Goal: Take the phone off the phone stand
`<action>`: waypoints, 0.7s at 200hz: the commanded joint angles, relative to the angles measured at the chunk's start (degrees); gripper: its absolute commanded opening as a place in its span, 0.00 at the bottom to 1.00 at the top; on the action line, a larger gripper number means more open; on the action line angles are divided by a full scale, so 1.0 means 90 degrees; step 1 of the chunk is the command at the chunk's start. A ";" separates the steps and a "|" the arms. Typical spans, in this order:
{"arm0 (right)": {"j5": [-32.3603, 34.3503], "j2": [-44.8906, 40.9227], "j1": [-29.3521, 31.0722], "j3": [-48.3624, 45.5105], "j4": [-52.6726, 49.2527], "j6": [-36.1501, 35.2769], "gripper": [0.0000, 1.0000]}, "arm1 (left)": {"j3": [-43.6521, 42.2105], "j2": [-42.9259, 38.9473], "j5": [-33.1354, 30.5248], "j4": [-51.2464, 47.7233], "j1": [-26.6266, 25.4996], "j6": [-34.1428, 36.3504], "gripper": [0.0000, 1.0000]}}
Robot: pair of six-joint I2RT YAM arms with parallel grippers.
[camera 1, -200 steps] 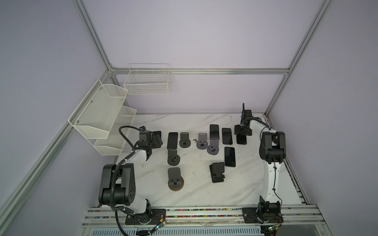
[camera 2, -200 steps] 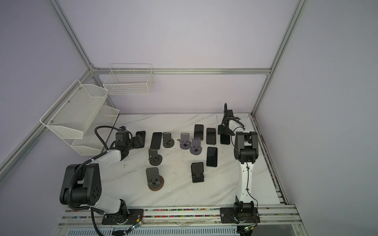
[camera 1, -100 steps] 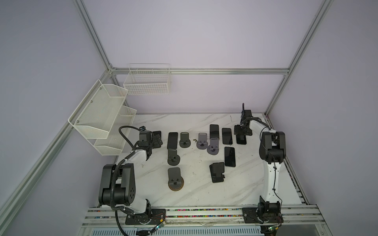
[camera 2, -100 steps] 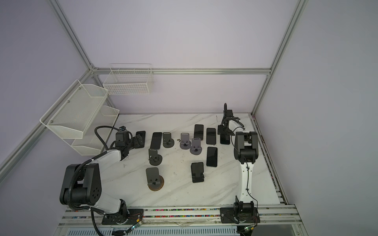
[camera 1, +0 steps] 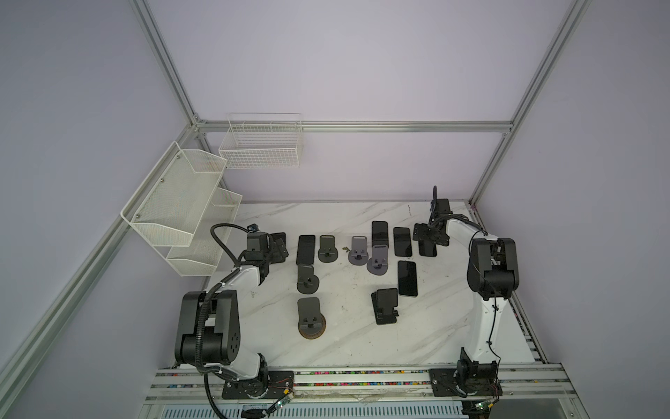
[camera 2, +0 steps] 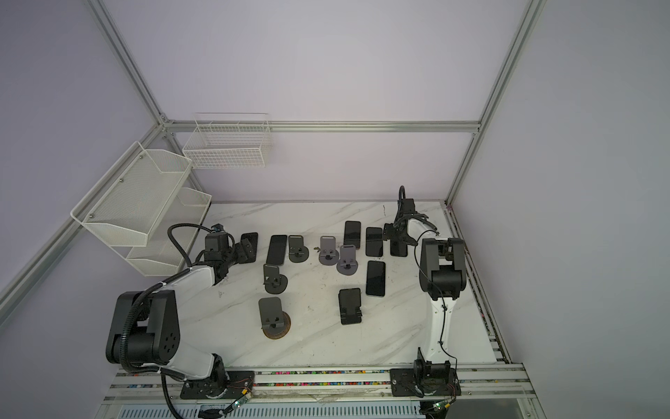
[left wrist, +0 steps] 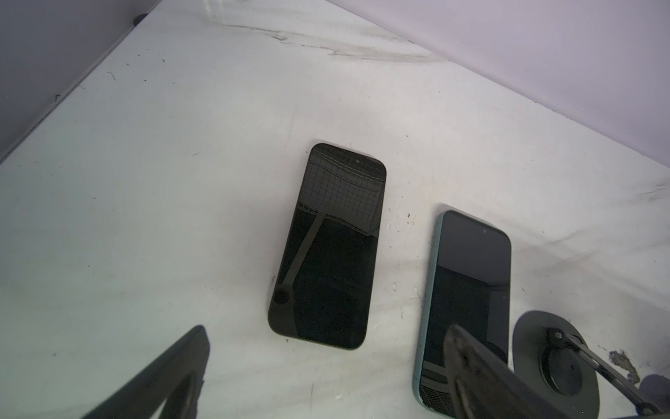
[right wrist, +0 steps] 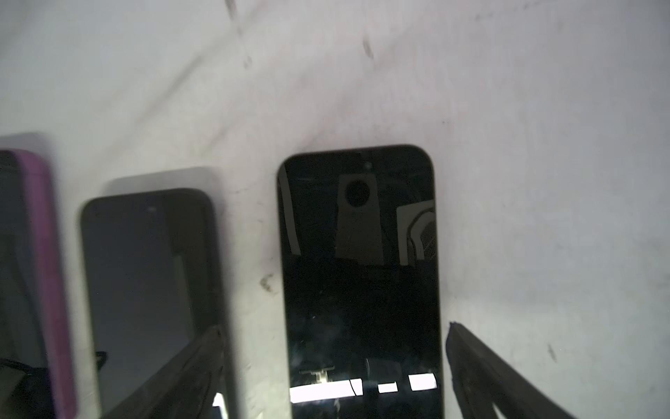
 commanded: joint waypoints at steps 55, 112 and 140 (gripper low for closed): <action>0.1042 -0.4343 0.0229 -0.3697 0.5137 0.0655 0.97 | -0.0226 -0.0181 0.0187 0.0408 0.0073 0.0067 1.00; 0.2033 -0.5186 0.0249 -0.6127 0.7800 0.0261 0.98 | -0.0663 -0.0509 -0.0051 0.0987 0.0073 -0.0056 1.00; 0.1396 -0.4600 0.0241 -0.6962 0.9298 -0.1082 0.98 | -0.0722 -0.0568 -0.0085 0.1031 0.0073 -0.0076 0.99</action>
